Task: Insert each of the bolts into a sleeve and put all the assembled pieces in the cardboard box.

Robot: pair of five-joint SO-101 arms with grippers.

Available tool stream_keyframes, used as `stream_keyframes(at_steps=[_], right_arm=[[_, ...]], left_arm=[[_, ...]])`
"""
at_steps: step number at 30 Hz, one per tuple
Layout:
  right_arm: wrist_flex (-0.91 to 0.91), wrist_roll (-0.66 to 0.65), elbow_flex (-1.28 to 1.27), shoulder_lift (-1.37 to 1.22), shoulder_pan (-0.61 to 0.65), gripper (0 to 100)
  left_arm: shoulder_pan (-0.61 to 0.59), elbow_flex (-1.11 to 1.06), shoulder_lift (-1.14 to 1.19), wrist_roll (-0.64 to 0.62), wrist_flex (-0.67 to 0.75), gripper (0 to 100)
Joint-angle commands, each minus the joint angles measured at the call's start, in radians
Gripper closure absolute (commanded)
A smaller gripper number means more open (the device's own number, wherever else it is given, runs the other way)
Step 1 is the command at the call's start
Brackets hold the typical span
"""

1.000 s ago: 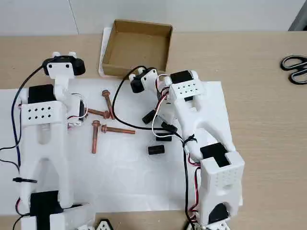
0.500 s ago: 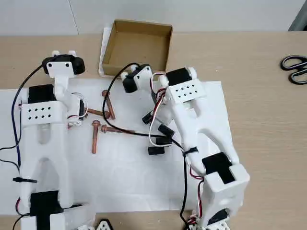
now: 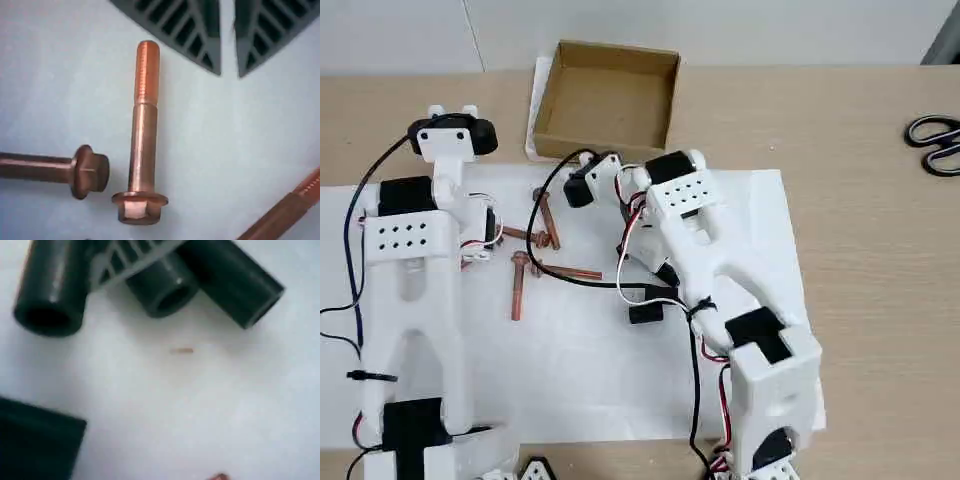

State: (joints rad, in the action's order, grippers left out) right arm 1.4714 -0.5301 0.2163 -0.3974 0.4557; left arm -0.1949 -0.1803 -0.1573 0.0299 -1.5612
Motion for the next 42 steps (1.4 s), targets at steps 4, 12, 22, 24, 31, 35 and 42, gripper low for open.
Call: stream_keyframes(at_steps=[4,12,22,24,31,35,42], right_arm=[[-0.050,0.014,0.038,-0.047,0.002,85.4],[-0.108,0.015,0.040,-0.156,-0.038,85.4],[-0.120,0.015,0.043,-0.228,-0.108,85.5],[-0.116,0.015,0.043,-0.228,-0.108,85.5],[-0.030,0.017,0.043,-0.226,-0.107,85.5],[-0.004,0.029,0.043,-0.219,-0.105,85.5],[0.044,0.031,0.037,-0.110,-0.107,85.5]], left_arm=[[-0.006,0.002,-0.003,-0.006,0.009,99],[-0.006,0.002,-0.003,-0.006,0.009,99],[-0.006,0.001,-0.003,-0.006,0.008,99],[-0.006,0.001,-0.003,-0.006,0.008,99],[-0.003,-0.002,-0.003,-0.006,-0.008,99],[-0.003,-0.013,-0.003,-0.006,-0.006,99],[-0.003,-0.015,-0.003,-0.006,-0.002,99]])
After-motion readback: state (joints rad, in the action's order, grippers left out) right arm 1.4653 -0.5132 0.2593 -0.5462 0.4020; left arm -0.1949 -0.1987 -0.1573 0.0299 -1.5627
